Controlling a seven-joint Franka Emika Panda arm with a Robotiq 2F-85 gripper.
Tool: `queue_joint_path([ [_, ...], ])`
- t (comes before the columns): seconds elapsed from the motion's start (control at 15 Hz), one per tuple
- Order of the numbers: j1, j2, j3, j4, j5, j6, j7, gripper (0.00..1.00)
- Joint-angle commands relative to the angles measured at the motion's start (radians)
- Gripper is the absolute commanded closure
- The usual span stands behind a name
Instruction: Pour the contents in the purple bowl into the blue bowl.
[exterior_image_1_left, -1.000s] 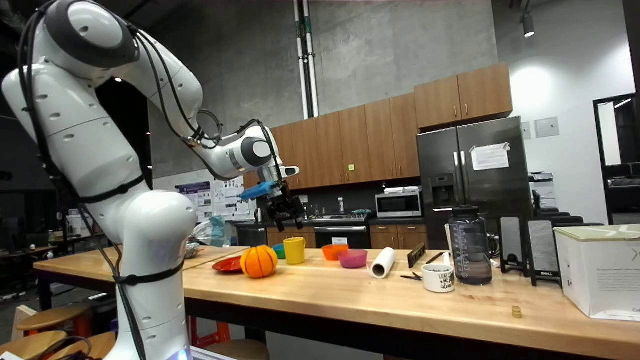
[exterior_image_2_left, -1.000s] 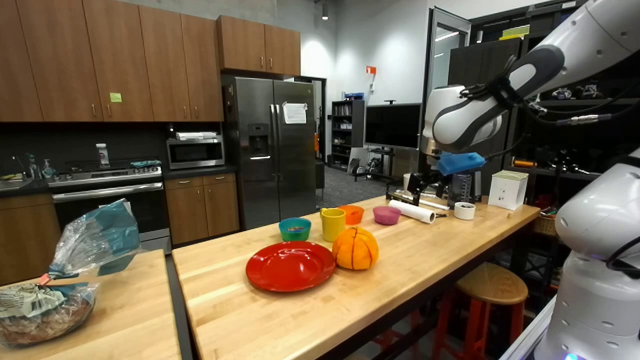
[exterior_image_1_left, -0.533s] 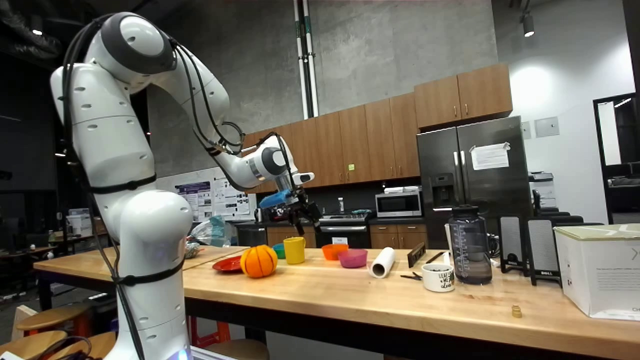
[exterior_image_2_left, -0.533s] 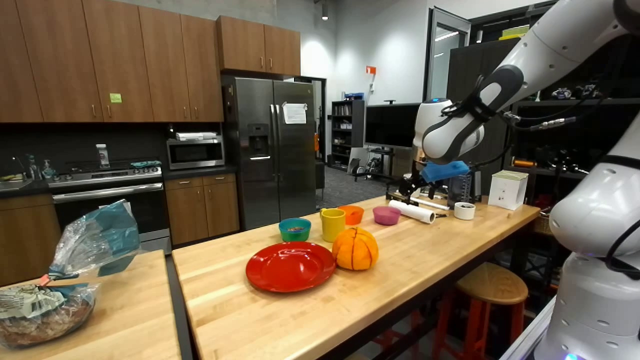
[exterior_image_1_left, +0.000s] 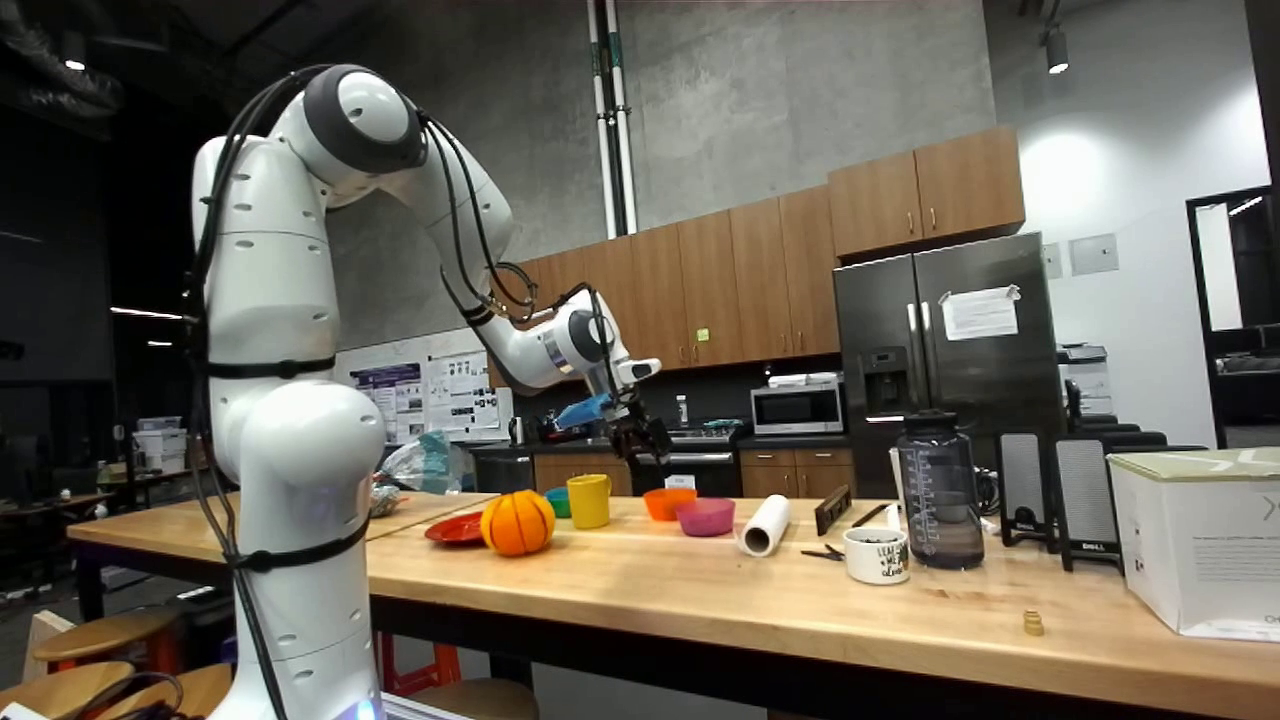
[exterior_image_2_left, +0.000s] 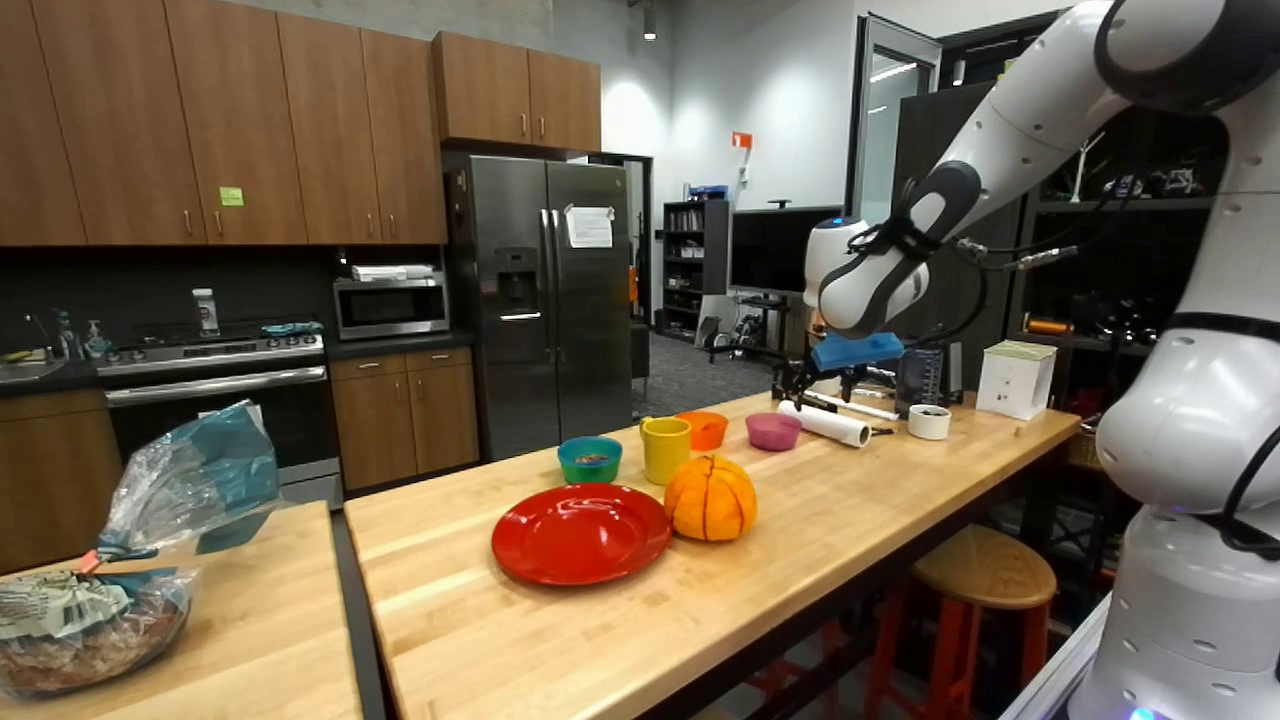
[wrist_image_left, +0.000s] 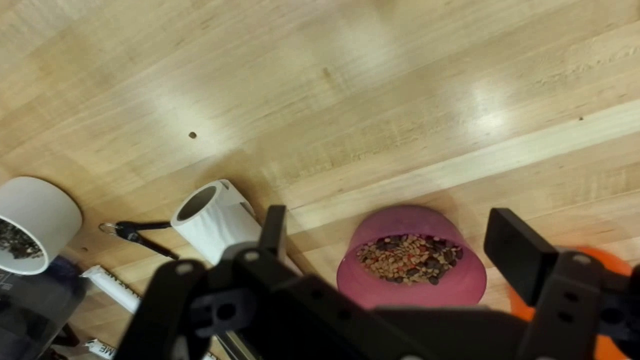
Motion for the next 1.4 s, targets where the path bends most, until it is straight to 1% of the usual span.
queue_joint_path([
  [0.0,0.040,0.113,-0.060,0.118,0.002,-0.016,0.038,0.00],
  [0.2,0.069,0.181,-0.106,0.191,0.046,-0.028,0.024,0.00],
  [0.53,0.102,0.281,-0.162,0.298,0.155,-0.053,0.002,0.00],
  [0.8,0.117,0.348,-0.189,0.363,0.237,-0.072,-0.010,0.00],
  [1.07,0.123,0.399,-0.203,0.401,0.296,-0.082,-0.028,0.00],
  [1.33,0.133,0.425,-0.211,0.431,0.332,-0.103,-0.026,0.00],
])
